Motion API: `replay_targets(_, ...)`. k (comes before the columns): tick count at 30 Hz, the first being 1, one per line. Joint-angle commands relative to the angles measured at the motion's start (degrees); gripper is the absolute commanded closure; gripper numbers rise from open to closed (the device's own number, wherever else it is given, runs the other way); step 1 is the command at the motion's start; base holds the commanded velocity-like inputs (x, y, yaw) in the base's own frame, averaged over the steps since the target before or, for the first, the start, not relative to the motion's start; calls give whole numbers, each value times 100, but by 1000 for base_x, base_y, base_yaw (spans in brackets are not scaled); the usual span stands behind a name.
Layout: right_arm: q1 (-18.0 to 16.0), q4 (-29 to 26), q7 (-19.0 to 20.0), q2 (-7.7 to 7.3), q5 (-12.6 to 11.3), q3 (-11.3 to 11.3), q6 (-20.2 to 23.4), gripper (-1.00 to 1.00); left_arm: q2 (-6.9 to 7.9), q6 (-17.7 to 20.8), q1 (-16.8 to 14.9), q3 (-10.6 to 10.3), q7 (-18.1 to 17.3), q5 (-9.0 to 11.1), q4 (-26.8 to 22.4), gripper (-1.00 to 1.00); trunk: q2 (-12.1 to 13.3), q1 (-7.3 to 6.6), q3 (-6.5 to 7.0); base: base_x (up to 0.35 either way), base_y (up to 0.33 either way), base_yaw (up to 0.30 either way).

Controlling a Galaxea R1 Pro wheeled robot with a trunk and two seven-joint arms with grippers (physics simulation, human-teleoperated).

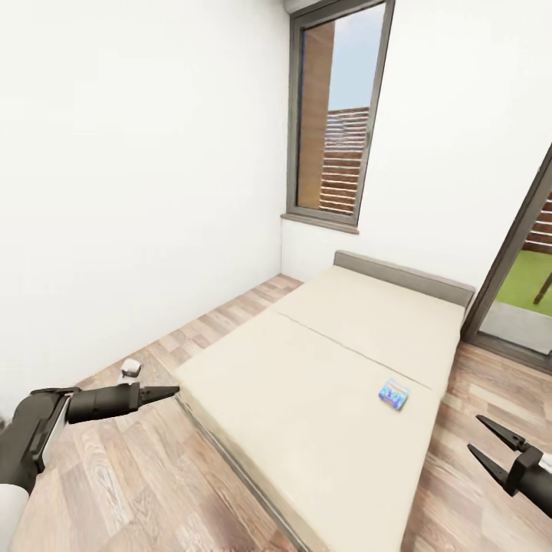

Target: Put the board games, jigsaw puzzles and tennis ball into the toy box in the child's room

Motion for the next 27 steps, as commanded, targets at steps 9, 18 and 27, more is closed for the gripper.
replay_targets(9,-7,-168,-28,38,273,148,0,-100,5,57,-1,9,-23,-12,0,-100,-13,2,-28,-68,-35,282)
replay_targets(18,-25,-903,-196,73,1470,692,-207,-100,11,56,9,17,-16,-15,0,-100,-13,2,-60,-6,-3,278)
replay_targets(27,-222,-1167,-702,151,2328,1181,-258,-100,3,62,11,13,8,-19,0,-100,-13,2,-102,-3,0,272)
